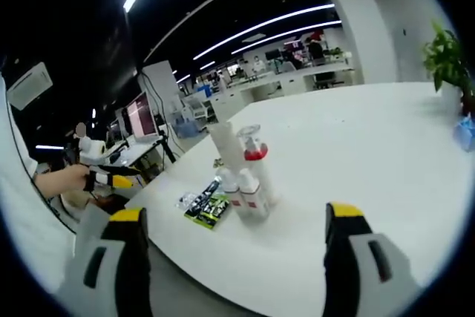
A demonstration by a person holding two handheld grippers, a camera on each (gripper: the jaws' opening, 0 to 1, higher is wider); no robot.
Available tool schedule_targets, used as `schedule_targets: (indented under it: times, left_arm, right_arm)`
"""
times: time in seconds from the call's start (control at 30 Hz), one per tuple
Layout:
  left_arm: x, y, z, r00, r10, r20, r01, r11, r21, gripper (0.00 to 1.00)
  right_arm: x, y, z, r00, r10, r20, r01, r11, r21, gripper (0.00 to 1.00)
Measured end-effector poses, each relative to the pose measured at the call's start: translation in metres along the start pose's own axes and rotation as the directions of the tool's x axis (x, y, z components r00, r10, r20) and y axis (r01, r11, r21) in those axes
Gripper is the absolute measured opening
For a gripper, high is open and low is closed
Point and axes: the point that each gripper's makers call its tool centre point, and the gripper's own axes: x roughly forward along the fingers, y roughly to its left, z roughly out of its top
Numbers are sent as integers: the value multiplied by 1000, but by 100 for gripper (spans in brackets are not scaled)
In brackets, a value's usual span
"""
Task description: Arrange the skincare products in the storage area until every visible bottle or jar stands upright without overlapping.
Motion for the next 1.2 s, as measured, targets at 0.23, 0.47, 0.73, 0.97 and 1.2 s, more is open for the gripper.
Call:
schedule_targets:
  times: [0.23, 0.47, 0.73, 0.97, 1.2]
  left_arm:
    - [0, 2, -7, 1000, 14, -23, -14, 1000, 5, 97]
    - [1, 4, -8, 999, 21, -36, -22, 1000, -2, 97]
    - [5, 3, -7, 999, 21, -47, -22, 1000, -7, 97]
    - [12, 0, -2, 999, 16, -48, -18, 999, -35, 97]
    - [22, -1, 5, 997, 31, -70, -35, 997, -62, 97]
  right_arm:
    - [-1, 0, -3, 1000, -4, -4, 4, 1000, 6, 100]
    - [0, -1, -3, 1000, -7, -5, 7, 1000, 7, 100]
    - [1, -3, -3, 1000, -10, -6, 10, 1000, 7, 100]
    - [4, -6, -2, 1000, -15, -8, 15, 1000, 9, 100]
    - [6, -13, 1, 1000, -23, -6, 23, 1000, 9, 100]
